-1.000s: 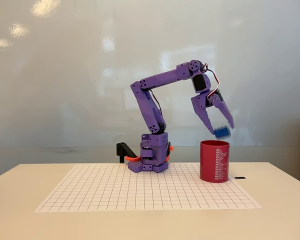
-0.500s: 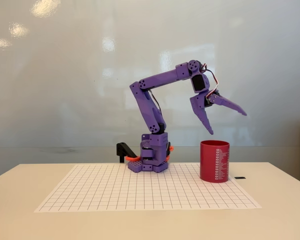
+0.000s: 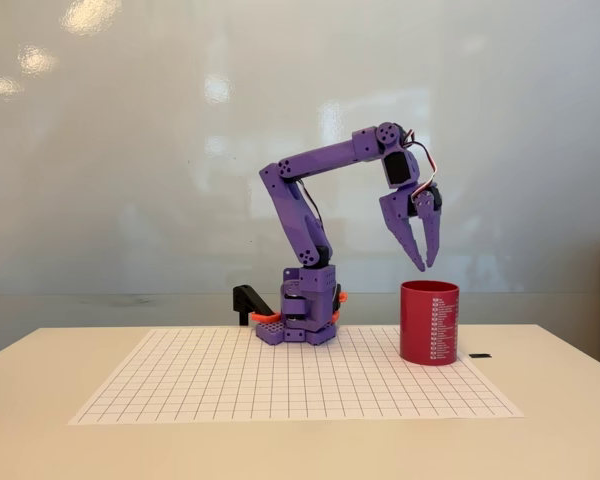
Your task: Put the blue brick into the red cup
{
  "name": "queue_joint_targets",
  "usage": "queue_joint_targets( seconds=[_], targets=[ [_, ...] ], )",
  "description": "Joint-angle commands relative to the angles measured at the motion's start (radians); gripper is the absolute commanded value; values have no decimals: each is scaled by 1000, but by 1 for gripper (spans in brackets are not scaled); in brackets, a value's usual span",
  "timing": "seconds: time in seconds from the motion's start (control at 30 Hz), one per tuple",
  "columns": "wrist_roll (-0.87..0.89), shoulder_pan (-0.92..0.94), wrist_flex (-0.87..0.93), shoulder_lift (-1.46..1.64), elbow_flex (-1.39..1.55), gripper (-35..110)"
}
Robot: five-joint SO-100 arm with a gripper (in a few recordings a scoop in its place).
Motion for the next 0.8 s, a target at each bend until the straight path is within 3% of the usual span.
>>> queue_joint_targets(
  seconds=[0.0,0.1,0.43,0.77],
  targets=[
    [-35,20,-18,51,20,-1],
    [-78,121,-44,46,3,-1],
    [-80,842,-198,97,-72,-1],
    [41,1072,-164,557,-69,-1]
  ],
)
